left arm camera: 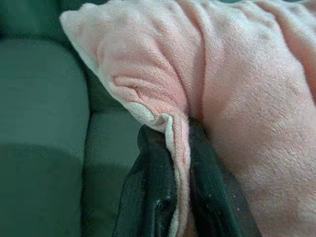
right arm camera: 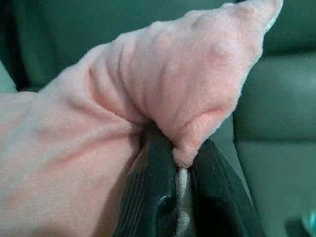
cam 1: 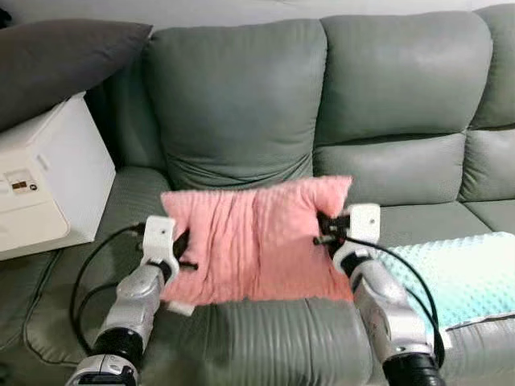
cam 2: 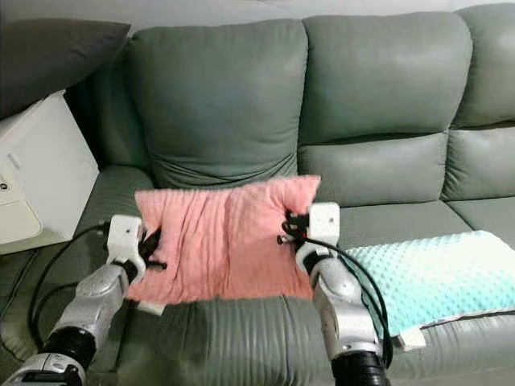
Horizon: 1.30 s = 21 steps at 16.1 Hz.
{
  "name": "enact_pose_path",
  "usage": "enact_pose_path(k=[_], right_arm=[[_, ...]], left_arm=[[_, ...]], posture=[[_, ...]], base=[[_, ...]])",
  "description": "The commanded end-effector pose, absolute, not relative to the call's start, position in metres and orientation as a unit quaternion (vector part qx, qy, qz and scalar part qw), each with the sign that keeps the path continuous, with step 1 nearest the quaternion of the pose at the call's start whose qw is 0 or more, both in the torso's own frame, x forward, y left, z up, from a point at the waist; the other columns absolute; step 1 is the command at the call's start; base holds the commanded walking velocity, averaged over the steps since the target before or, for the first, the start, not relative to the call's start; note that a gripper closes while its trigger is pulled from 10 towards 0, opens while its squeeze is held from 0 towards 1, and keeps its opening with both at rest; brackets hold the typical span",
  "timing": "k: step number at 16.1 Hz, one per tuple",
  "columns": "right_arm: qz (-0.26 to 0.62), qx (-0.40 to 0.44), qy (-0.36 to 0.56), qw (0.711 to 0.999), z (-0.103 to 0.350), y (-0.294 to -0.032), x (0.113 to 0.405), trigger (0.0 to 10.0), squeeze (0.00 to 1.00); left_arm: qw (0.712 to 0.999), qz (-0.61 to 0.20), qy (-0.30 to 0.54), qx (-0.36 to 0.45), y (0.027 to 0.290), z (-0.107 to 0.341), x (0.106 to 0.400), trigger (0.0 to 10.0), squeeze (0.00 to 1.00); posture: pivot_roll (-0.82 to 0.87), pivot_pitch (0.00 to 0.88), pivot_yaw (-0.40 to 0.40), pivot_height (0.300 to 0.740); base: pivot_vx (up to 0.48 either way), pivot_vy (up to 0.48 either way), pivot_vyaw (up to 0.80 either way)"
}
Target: Move the pillow to the sofa
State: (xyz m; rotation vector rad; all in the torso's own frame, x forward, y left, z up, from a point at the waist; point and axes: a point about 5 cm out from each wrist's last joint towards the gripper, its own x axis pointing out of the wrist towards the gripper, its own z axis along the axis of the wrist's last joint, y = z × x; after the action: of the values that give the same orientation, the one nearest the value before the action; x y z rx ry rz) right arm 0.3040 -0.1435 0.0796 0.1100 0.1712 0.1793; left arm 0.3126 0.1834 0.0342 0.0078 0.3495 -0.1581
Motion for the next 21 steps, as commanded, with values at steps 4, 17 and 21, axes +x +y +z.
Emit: enact_pose_path(k=[4,17,21], right_arm=[[0.056,0.032,0.09,0.994,0.065,-0.15,0.288,10.0,0.0],[0.017,-0.045,0.083,0.995,0.082,-0.155,0.333,10.0,0.0],[0.028,-0.032,0.075,0.996,0.084,-0.148,0.336,10.0,1.0]], left_arm=[[0.98,-0.082,0.182,-0.002,0.182,0.026,0.31,10.0,0.0],[0.987,-0.019,0.161,0.019,0.157,0.041,0.334,10.0,0.0],[0.991,-0.023,0.132,0.026,0.146,0.051,0.341,10.0,1.0]], posture=[[-0.1,0.192,0.084,0.74],[-0.13,0.329,0.079,0.74],[-0.14,0.341,0.081,0.74]], base=[[0.0,0.0,0.0],[0.0,0.0,0.0],[0.0,0.0,0.0]])
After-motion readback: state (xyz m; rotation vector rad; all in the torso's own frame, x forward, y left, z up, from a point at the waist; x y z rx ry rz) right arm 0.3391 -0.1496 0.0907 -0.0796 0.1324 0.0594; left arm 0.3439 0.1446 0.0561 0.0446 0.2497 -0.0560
